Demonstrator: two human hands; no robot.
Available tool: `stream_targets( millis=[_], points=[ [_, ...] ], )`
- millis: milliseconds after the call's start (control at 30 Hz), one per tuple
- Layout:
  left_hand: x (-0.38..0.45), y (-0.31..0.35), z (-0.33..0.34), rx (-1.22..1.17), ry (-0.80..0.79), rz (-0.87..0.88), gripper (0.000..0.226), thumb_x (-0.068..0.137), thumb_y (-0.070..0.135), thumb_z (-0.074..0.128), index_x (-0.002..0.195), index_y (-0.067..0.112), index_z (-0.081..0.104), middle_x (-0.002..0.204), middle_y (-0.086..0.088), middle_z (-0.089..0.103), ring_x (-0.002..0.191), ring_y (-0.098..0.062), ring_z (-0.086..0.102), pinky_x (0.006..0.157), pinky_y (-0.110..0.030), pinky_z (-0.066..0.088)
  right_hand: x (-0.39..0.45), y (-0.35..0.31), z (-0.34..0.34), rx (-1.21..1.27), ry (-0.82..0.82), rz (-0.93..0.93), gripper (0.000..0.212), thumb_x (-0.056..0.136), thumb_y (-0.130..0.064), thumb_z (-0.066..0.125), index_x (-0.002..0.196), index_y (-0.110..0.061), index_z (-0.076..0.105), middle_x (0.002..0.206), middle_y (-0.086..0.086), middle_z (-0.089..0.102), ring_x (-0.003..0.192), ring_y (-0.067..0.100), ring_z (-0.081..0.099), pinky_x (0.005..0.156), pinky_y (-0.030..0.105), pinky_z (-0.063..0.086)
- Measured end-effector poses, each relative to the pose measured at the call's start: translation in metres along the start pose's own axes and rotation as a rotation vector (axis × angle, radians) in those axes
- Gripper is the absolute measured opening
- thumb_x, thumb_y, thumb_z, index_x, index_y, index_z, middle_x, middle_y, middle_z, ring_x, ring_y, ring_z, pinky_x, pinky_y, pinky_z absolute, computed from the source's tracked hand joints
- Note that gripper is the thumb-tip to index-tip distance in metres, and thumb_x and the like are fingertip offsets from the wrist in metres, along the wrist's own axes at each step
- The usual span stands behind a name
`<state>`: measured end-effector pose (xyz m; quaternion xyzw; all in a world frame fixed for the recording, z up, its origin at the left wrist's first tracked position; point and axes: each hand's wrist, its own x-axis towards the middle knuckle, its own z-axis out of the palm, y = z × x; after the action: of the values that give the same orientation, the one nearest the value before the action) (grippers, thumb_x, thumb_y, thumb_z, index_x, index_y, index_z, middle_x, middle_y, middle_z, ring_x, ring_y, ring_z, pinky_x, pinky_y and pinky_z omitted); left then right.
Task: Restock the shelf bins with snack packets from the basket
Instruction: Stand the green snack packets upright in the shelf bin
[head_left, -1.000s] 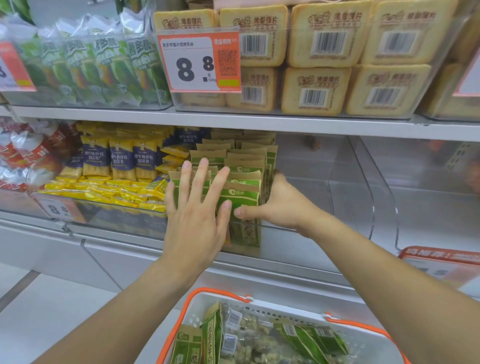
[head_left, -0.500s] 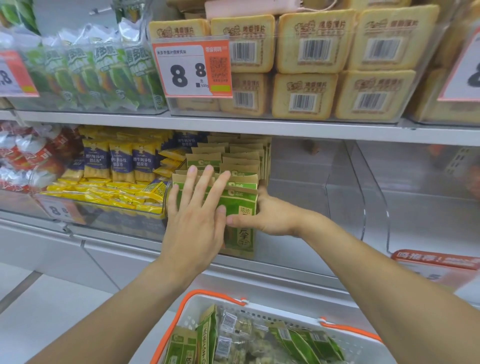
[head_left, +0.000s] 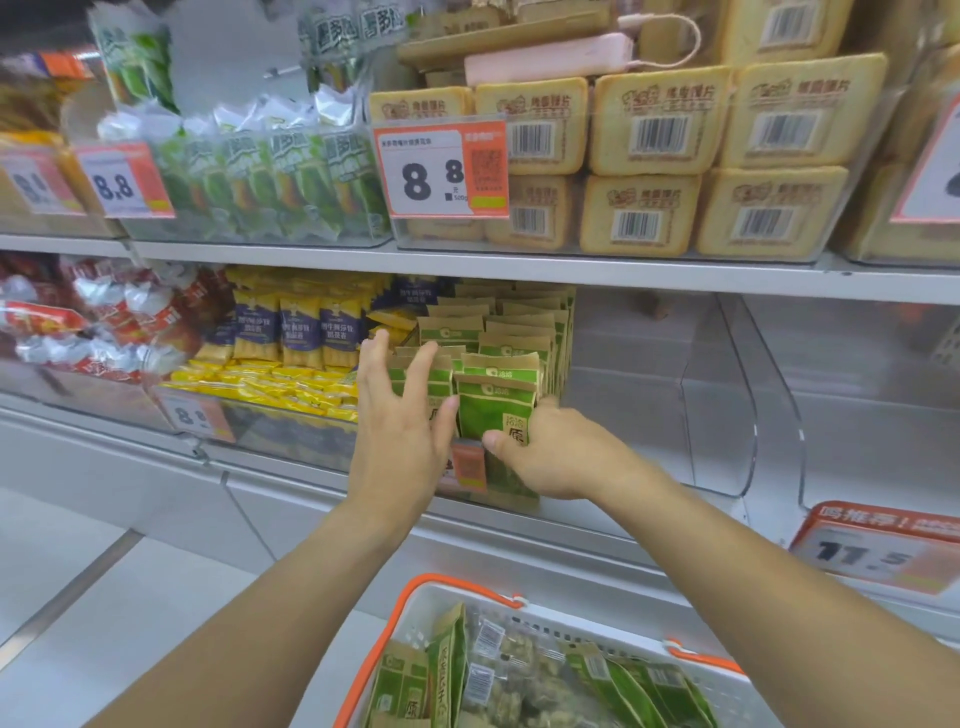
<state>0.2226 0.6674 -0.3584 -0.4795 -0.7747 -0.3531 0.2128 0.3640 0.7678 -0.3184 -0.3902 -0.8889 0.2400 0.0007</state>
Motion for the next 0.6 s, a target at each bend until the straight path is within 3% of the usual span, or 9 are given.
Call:
stream_targets(
  millis=[67,200,267,300,367,433,500,600],
  points=[
    [0.002,0.000,0.000,-0.030,-0.025,-0.011,0.048,0.096,0.023,0.060,0.141,0.014,0.046,0.156,-0.023,0.020,0.149,-0.039,0.014,0.119,-0.049,0.023,-0.003,-0.006,0.005,-0.015,0.064,-0.003,0.078,0.099,-0.058,0.040,0.141,0.007,0.030,0.132,0.019,0.054,0.119,0.037,0.055,0.077,0.035,0.039],
    [0.004,-0.002,0.000,-0.061,-0.076,-0.013,0.048,0.097,0.022,0.058,0.143,0.015,0.045,0.157,-0.019,0.024,0.150,-0.035,0.009,0.119,-0.049,0.019,-0.011,-0.014,0.015,-0.093,0.178,-0.014,0.095,0.101,-0.057,0.037,0.149,0.016,0.001,0.135,0.021,0.055,0.120,0.036,0.056,0.083,0.038,0.042],
    [0.003,-0.002,-0.003,-0.042,-0.081,-0.006,0.051,0.096,0.024,0.060,0.143,0.018,0.044,0.157,-0.018,0.024,0.151,-0.035,0.008,0.120,-0.052,0.021,-0.016,-0.013,0.015,-0.125,0.188,-0.011,0.089,0.101,-0.057,0.035,0.150,0.013,0.011,0.134,0.019,0.057,0.119,0.035,0.057,0.085,0.038,0.042],
    [0.001,-0.002,-0.005,-0.002,-0.079,-0.005,0.054,0.094,0.026,0.062,0.144,0.019,0.043,0.158,-0.017,0.024,0.151,-0.035,0.008,0.119,-0.053,0.022,-0.019,-0.011,0.014,-0.149,0.177,-0.010,0.081,0.101,-0.057,0.035,0.146,0.009,0.028,0.131,0.018,0.058,0.117,0.035,0.058,0.083,0.038,0.042],
    [-0.003,0.000,-0.010,0.093,-0.080,-0.016,0.065,0.091,0.032,0.066,0.149,0.023,0.038,0.160,-0.016,0.021,0.151,-0.037,0.008,0.119,-0.055,0.022,-0.027,-0.008,0.011,-0.194,0.143,-0.012,0.056,0.100,-0.059,0.038,0.111,-0.008,0.058,0.119,0.014,0.064,0.108,0.034,0.061,0.077,0.037,0.041],
    [-0.008,0.004,-0.016,0.132,-0.070,-0.029,0.075,0.088,0.035,0.070,0.152,0.023,0.033,0.161,-0.015,0.020,0.150,-0.037,0.010,0.118,-0.055,0.023,-0.040,-0.005,0.007,-0.241,0.140,-0.008,0.041,0.097,-0.057,0.046,0.090,-0.017,0.052,0.110,0.010,0.066,0.102,0.032,0.063,0.075,0.036,0.040],
    [-0.016,0.010,-0.021,0.126,-0.017,-0.002,0.073,0.086,0.032,0.071,0.148,0.018,0.037,0.155,-0.015,0.029,0.146,-0.036,0.022,0.116,-0.052,0.028,-0.055,-0.001,0.004,-0.293,0.217,-0.024,0.034,0.096,-0.051,0.053,0.093,-0.017,0.052,0.109,0.009,0.066,0.103,0.031,0.062,0.081,0.038,0.041],
    [-0.030,0.022,-0.029,0.025,0.107,0.069,0.051,0.083,0.022,0.073,0.128,0.010,0.052,0.130,-0.011,0.048,0.123,-0.031,0.046,0.101,-0.044,0.041,-0.073,0.007,0.000,-0.302,0.425,-0.134,0.028,0.096,-0.042,0.051,0.109,-0.017,0.057,0.112,0.004,0.063,0.105,0.028,0.060,0.086,0.038,0.043]
  ],
)
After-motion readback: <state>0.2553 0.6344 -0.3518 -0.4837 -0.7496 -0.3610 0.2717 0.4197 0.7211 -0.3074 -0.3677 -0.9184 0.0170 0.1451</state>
